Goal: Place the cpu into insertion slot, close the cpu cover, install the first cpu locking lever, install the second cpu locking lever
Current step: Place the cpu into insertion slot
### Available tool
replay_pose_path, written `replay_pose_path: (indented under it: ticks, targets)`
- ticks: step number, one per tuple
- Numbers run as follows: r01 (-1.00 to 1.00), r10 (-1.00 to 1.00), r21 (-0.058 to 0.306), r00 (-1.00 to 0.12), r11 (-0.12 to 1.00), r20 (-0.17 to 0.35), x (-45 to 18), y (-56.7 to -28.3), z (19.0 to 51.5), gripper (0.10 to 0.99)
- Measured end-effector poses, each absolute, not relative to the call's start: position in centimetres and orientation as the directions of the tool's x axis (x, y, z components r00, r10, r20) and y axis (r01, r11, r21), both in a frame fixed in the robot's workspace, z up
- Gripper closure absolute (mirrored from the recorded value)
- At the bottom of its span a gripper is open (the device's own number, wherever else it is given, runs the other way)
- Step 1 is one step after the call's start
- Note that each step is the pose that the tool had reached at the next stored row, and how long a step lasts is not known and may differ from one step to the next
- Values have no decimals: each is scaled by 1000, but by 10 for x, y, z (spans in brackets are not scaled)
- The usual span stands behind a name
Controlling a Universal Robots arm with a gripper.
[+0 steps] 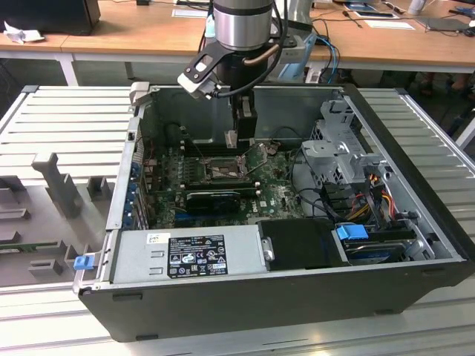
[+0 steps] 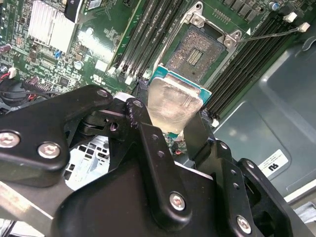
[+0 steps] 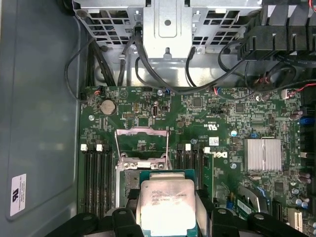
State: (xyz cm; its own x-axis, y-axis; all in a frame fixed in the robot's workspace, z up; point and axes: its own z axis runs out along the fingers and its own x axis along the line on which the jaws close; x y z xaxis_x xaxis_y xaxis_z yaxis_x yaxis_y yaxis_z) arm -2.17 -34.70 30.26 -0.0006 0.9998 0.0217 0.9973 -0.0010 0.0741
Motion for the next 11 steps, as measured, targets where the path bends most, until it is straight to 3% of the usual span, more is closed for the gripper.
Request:
replay_pose_path:
  ticks: [11]
  targets:
    - [998, 1000, 71, -1, -1, 22, -22, -347, 294, 557]
